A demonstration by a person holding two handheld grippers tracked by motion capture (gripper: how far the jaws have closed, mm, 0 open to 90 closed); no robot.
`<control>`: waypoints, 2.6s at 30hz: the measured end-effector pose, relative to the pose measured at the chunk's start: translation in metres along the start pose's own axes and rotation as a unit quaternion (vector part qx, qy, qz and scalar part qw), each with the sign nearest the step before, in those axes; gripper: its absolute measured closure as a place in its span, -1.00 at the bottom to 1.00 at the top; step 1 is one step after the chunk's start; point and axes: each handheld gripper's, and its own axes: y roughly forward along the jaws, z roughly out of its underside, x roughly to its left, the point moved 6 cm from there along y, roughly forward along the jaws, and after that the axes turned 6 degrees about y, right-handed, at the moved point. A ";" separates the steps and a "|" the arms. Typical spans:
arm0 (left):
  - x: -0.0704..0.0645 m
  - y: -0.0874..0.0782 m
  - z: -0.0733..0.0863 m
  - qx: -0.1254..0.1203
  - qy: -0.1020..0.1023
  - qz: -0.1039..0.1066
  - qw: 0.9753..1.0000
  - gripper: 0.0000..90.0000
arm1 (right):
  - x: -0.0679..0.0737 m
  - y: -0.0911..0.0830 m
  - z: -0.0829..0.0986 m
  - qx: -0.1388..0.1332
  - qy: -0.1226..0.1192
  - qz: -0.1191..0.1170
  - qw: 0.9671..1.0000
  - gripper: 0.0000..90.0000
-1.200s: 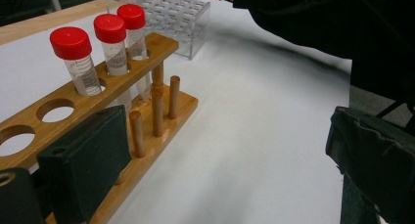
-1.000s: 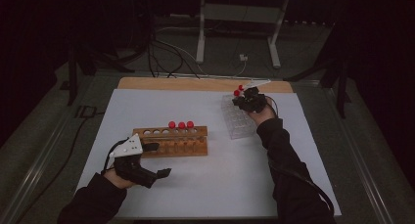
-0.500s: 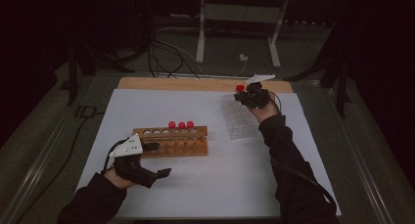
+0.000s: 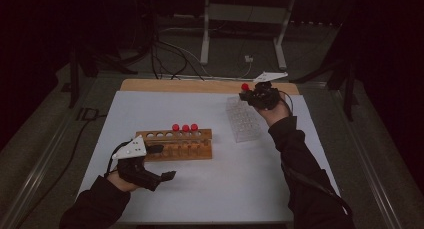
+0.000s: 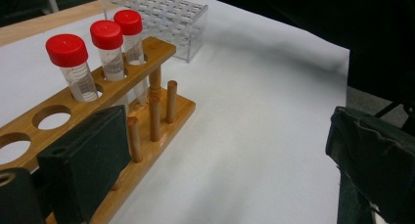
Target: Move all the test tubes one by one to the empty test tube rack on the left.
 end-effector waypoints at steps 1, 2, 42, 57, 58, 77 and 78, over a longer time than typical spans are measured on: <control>0.000 0.000 -0.001 -0.001 -0.001 0.000 1.000 -0.92 | 0.004 -0.003 0.000 -0.002 -0.002 -0.004 1.000 0.66; -0.001 0.000 -0.001 -0.001 0.000 0.000 1.000 -0.92 | 0.008 -0.005 0.000 -0.001 -0.004 -0.007 1.000 0.66; -0.024 0.037 -0.024 0.010 0.031 0.024 0.999 -0.90 | 0.147 -0.039 0.110 0.073 -0.072 -0.154 0.983 0.66; -0.035 0.069 -0.048 0.000 0.065 0.041 0.997 -0.40 | 0.169 -0.043 0.116 0.070 -0.074 -0.188 0.977 0.66; -0.036 0.071 -0.049 0.002 0.069 0.041 0.997 -0.35 | 0.170 -0.044 0.116 0.070 -0.075 -0.191 0.976 0.66; -0.041 0.104 -0.055 0.016 0.094 0.037 0.995 0.50 | 0.173 -0.047 0.118 0.065 -0.077 -0.193 0.976 0.66; -0.042 0.104 -0.055 0.017 0.094 0.038 0.995 0.57 | 0.173 -0.047 0.118 0.066 -0.077 -0.191 0.976 0.66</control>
